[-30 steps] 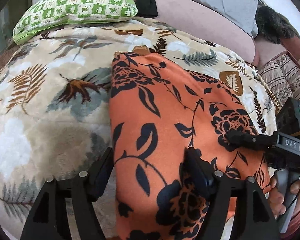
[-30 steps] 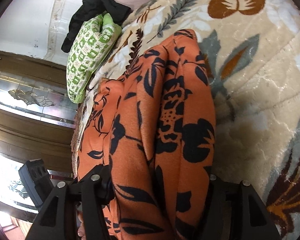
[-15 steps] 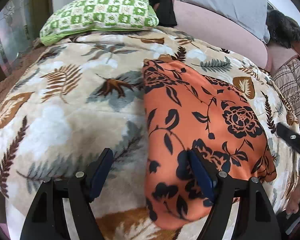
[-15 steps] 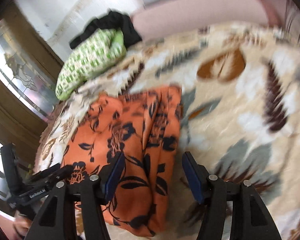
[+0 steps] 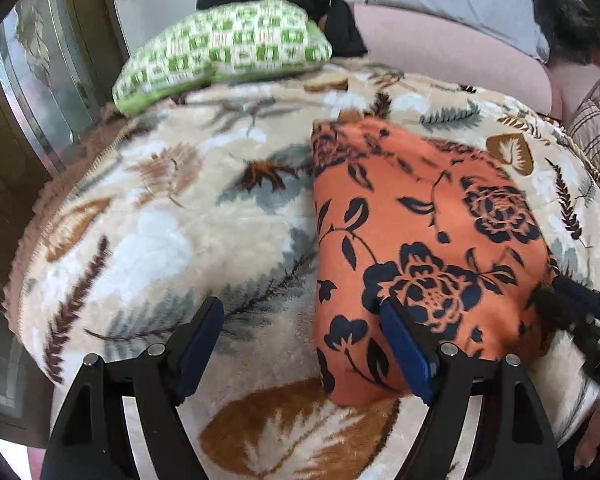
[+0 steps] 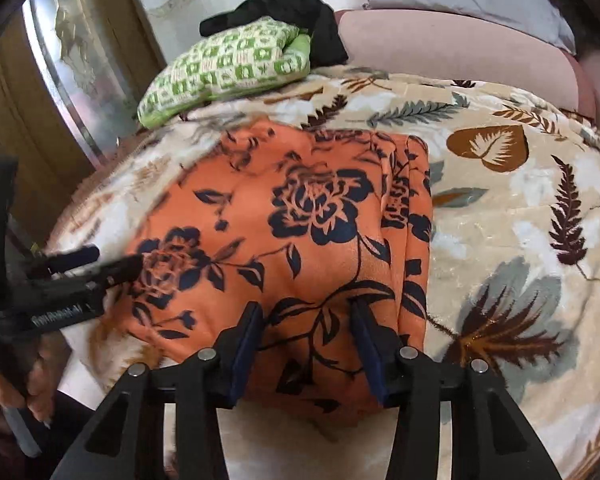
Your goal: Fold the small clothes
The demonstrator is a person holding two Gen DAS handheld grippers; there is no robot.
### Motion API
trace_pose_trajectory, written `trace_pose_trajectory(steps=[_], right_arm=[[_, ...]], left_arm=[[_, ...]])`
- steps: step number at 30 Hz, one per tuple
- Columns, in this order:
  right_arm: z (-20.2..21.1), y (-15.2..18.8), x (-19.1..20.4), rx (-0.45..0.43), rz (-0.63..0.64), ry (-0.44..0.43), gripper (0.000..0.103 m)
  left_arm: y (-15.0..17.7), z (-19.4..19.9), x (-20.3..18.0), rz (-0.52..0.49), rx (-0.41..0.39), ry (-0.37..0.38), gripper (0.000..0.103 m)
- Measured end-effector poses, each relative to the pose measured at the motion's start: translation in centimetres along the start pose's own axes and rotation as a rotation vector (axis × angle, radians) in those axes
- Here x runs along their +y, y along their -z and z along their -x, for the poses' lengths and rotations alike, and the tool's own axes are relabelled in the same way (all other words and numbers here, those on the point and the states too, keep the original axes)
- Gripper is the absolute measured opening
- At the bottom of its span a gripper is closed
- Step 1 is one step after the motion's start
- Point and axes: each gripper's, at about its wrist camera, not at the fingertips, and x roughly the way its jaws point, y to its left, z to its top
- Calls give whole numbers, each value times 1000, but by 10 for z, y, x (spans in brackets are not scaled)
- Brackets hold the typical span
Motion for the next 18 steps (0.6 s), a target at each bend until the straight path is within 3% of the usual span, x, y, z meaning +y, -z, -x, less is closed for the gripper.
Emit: trace_pose_trajectory(steps=[4,18], right_arm=[[26,5,-4,-74,-87,-13,50],[142,22,41,-255,-28,-21,53]], left_arm=[[4,39,-1,-18,-89,-88,82],[8,158,-2,27,-291,-183,82]])
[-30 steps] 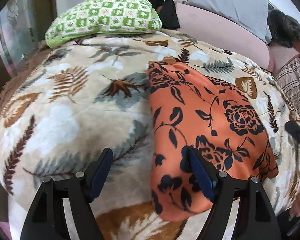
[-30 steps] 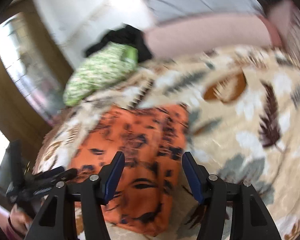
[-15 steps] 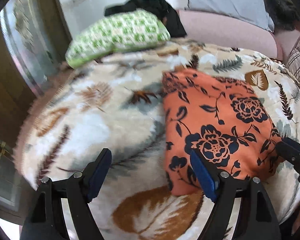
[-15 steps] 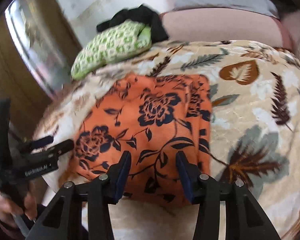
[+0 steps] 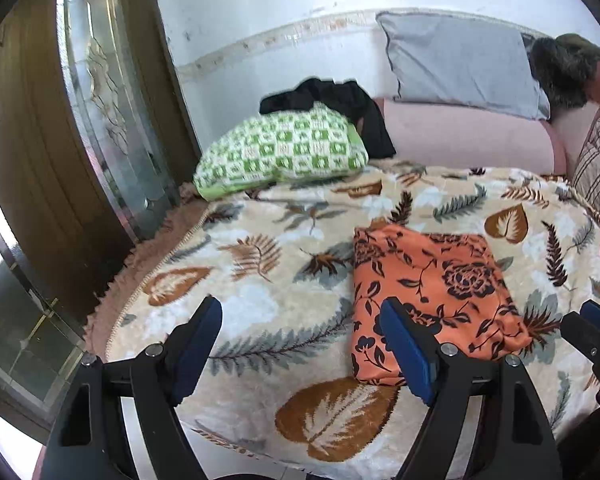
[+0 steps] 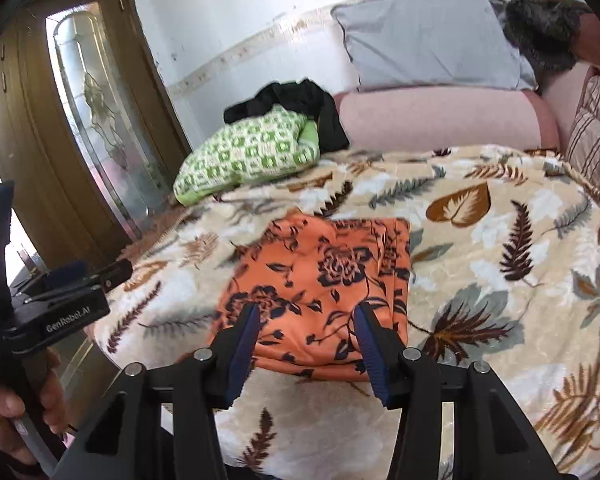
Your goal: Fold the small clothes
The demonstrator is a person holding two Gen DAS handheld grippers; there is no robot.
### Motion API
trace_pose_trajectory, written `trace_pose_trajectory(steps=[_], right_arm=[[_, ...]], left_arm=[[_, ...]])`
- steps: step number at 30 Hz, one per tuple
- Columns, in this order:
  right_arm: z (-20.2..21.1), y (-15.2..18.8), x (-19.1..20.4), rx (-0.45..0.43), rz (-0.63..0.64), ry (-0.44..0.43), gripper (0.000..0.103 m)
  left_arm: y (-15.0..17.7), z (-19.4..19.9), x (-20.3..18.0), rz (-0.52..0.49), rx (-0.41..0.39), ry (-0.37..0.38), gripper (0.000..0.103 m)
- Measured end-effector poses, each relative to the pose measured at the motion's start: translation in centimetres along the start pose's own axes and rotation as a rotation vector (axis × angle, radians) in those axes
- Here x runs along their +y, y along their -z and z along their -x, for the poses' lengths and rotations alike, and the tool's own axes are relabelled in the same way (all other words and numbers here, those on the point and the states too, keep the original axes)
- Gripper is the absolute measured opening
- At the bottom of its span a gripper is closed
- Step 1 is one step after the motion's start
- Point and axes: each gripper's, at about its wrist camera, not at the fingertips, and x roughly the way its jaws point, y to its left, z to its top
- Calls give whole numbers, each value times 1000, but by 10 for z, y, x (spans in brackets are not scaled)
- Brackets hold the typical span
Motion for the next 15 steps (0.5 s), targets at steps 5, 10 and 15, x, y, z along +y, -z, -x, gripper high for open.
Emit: trace_pose_trajectory(steps=[5,10,15], right_arm=[[34,-5,13,-51,-1,34,58],[61,-4,29,-73,36,98,59],[82,-5,40,-114,64,143,63]], left_arm=[[-4,32,-1,-2,-34,30,82],[-5,55,-1,8,-38,63,82],[-6,72,1,16,-48,75,82]])
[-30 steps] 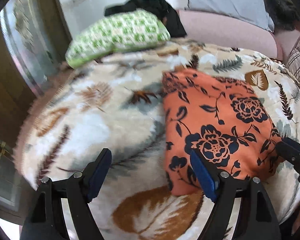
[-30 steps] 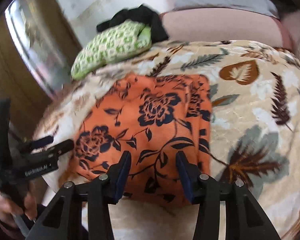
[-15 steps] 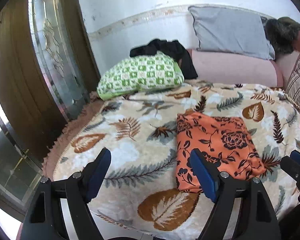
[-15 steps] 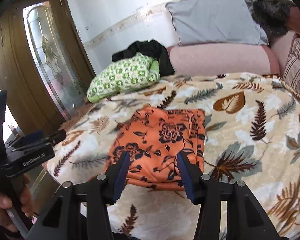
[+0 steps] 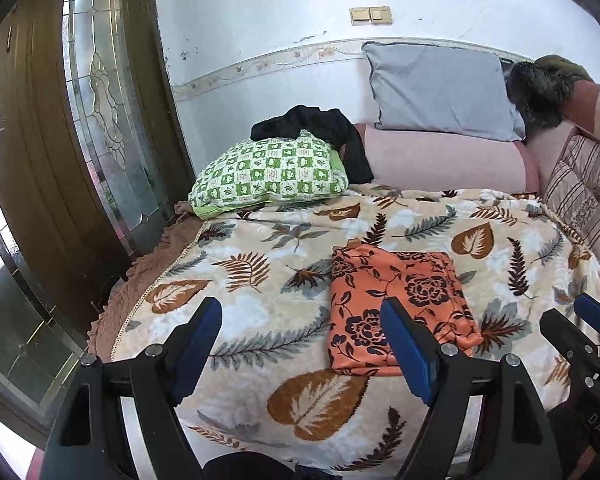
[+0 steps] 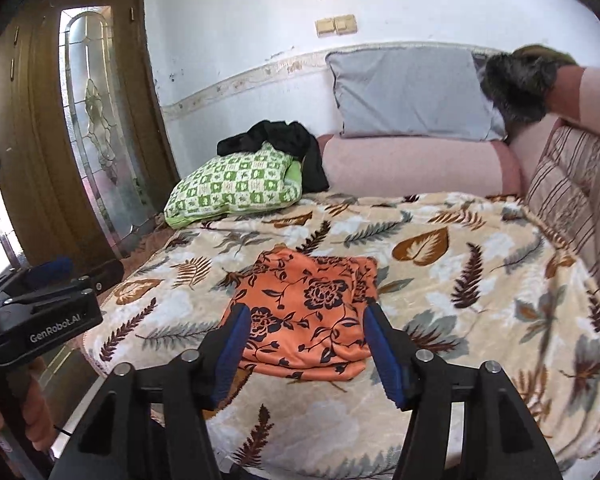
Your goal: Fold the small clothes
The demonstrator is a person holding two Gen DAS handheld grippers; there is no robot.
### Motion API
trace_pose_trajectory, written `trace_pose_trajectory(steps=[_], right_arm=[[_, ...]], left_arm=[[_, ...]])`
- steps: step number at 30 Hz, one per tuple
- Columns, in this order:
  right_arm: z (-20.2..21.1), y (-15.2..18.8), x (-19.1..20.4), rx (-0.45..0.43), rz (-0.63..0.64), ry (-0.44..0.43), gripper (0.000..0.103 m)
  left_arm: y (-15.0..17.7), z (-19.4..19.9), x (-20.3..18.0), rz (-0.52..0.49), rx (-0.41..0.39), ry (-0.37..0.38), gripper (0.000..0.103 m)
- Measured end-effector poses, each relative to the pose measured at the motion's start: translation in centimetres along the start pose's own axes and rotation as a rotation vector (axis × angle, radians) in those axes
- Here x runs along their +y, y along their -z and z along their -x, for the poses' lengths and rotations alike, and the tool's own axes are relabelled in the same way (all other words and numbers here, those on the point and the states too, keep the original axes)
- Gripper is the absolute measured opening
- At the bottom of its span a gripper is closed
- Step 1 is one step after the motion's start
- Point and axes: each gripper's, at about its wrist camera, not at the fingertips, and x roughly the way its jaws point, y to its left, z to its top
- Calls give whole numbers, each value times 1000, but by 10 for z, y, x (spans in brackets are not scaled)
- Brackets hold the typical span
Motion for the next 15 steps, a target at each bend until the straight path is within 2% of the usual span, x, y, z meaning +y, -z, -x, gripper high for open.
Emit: trace_pose_trajectory(steps=[3,15], right_arm=[[9,-3,2,-23,7,14,67],[10,-4,11,-21,-7,16,69]], left_arm=[[-1,6,1,6,-7,8,82],[-5,15,17,30,-9,-26,82]])
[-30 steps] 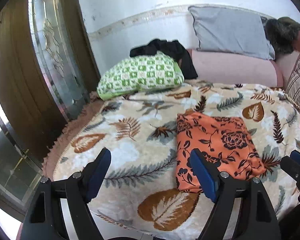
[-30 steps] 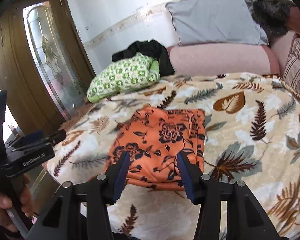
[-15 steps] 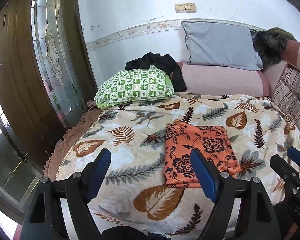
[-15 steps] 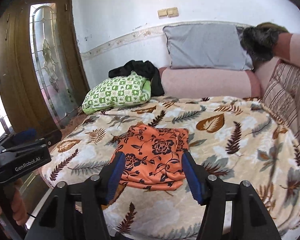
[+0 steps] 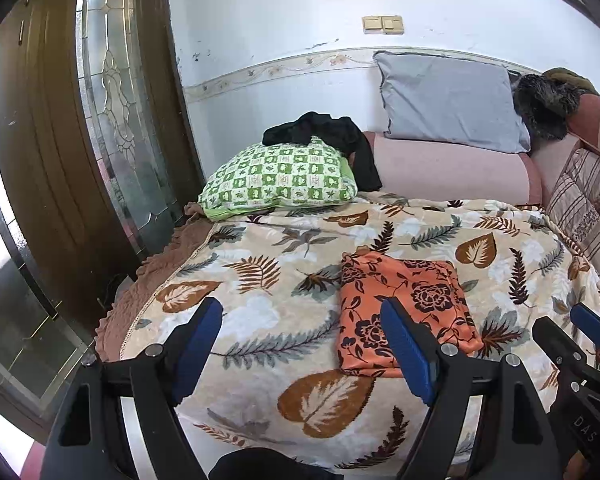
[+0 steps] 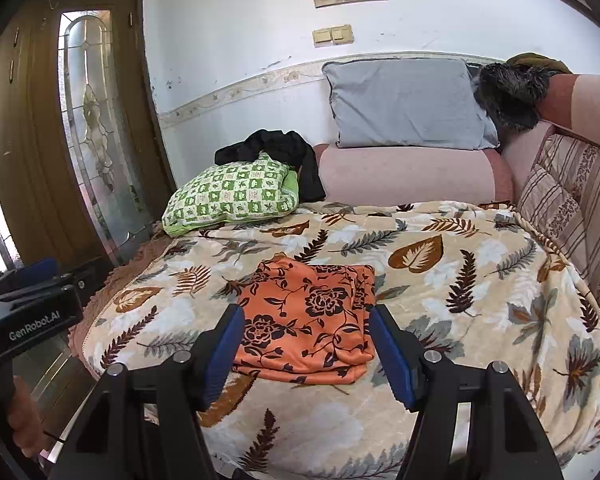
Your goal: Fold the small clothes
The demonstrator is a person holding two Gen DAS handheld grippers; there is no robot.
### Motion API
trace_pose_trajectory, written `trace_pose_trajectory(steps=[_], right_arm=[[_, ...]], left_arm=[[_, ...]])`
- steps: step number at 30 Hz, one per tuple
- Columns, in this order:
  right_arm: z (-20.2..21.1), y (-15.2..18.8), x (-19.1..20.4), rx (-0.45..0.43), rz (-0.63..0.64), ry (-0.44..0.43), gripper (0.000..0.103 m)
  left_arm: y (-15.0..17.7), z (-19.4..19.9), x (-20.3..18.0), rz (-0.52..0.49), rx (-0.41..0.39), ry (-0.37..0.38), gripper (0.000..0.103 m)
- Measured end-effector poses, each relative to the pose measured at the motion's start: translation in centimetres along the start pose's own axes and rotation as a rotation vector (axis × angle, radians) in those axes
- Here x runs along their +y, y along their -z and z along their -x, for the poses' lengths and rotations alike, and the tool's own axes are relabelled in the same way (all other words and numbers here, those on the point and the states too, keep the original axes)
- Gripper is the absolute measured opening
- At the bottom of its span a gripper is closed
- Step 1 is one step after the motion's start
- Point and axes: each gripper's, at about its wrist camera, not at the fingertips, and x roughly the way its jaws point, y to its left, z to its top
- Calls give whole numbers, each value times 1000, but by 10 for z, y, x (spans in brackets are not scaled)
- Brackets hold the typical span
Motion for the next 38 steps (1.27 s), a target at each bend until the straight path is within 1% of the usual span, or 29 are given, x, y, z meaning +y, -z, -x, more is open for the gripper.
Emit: trace_pose_trajectory(steps=[6,11,25,30,34,38], right_arm=[[-1,1,11,3,18,-15,69],[0,0,15,1,30,-19,69],[1,1,22,4,48,-31,69],[-1,1,22,9,53,-30,69],[-7,3,20,24,49,-31,69],[-18,6,17,44,41,-29,69]], left_arm=[[1,2,2,-12,-17,-11,82],[0,7,7,6,-28,19,82],[-3,17,13,12,-53,33,82],[-3,14,13,16,-47,46,82],[-3,7,12,25,-44,96,82],[-4,-4,10,41,-41,99,82]])
